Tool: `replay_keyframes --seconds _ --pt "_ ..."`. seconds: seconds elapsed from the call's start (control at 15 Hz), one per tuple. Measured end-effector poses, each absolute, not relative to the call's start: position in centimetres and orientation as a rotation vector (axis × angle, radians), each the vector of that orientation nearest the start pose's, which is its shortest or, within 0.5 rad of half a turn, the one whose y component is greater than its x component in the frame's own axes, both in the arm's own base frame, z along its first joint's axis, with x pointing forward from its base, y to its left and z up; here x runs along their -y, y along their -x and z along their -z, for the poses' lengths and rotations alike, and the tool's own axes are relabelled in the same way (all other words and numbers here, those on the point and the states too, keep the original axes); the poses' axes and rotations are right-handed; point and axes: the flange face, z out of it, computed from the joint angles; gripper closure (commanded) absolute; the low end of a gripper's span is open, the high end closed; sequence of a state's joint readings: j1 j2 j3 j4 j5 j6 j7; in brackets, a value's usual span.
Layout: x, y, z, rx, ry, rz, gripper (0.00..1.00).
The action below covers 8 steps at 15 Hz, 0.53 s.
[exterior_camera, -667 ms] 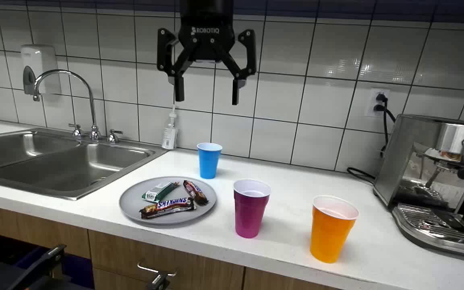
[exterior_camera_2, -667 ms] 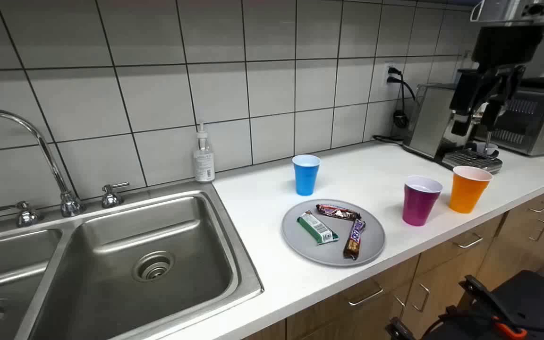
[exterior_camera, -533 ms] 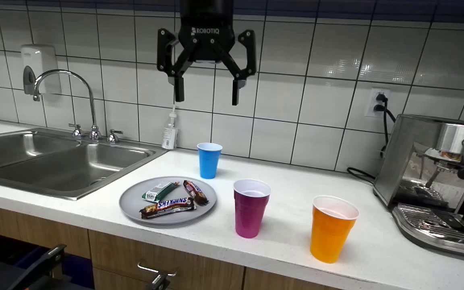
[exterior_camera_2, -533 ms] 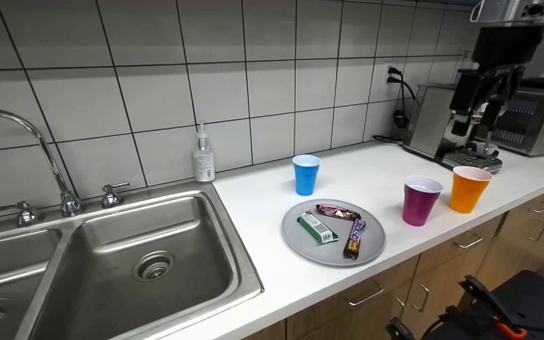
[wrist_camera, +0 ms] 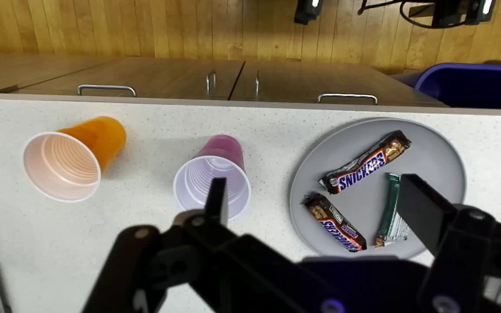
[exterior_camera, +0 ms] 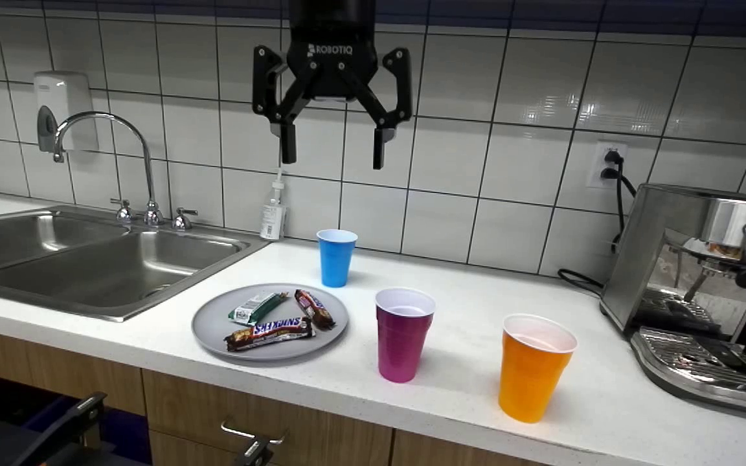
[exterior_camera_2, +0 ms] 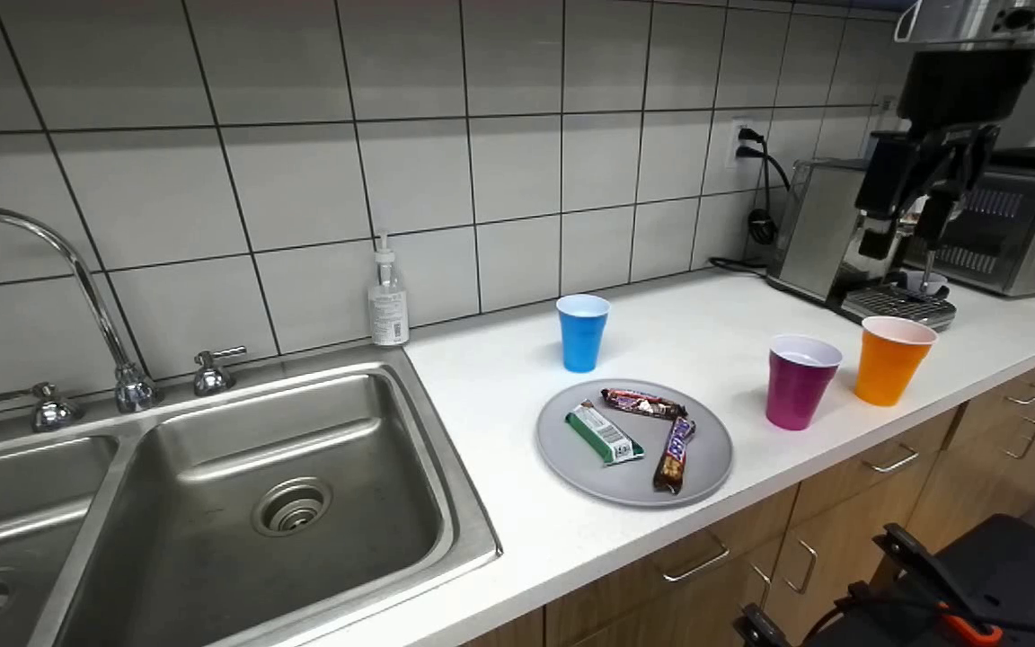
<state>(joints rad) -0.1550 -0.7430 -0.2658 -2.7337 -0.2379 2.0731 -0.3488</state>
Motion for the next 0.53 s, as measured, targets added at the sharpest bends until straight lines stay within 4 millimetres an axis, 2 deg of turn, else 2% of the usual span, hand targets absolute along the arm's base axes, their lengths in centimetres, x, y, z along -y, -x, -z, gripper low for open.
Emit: replay_keyframes --seconds 0.53 --pt "13.9 -30.4 -42.2 0.086 3.187 0.04 0.0"
